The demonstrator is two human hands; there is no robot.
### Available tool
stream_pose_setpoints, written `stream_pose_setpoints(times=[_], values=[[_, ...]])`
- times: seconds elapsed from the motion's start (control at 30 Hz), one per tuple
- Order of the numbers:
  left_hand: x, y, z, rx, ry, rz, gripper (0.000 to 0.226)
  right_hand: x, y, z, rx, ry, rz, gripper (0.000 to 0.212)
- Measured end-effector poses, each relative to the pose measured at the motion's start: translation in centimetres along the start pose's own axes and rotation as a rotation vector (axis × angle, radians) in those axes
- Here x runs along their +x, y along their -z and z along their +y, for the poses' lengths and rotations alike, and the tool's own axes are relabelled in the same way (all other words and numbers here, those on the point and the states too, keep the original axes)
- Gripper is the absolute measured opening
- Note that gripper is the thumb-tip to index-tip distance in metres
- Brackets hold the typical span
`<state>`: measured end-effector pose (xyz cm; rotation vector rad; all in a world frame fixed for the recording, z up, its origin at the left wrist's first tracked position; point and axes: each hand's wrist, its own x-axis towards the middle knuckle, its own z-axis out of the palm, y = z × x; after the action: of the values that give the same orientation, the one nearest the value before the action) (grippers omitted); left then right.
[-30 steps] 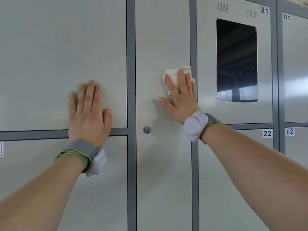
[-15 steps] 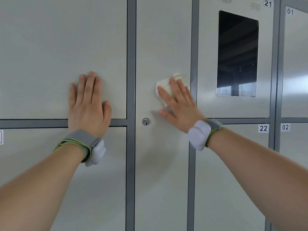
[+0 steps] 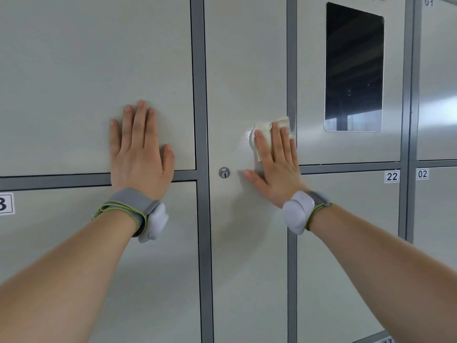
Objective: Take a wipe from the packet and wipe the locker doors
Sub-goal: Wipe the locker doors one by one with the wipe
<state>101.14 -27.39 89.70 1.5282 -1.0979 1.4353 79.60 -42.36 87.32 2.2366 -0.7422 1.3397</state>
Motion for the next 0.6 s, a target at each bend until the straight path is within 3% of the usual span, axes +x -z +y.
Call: stream_pose_setpoints(times=[0.33,0.47,0.6], values=[[-0.3,0.2,-0.2,-0.016,-0.044,-0.008,0.061,-2.2,0.6,-0.2,-0.019,-0.037,-0.120,0.087],[-0.3,0.3,0.0,-0.022,-0.041,-0.014,0.062,1.7,2.4,-0.1,0.055,-0.193,-0.103,0.086],[-0.3,0.1,0.0,-0.014,-0.037,-0.009,0.062,2.3,1.8,-0.5,0.067,-0.205,-0.043,0.091]])
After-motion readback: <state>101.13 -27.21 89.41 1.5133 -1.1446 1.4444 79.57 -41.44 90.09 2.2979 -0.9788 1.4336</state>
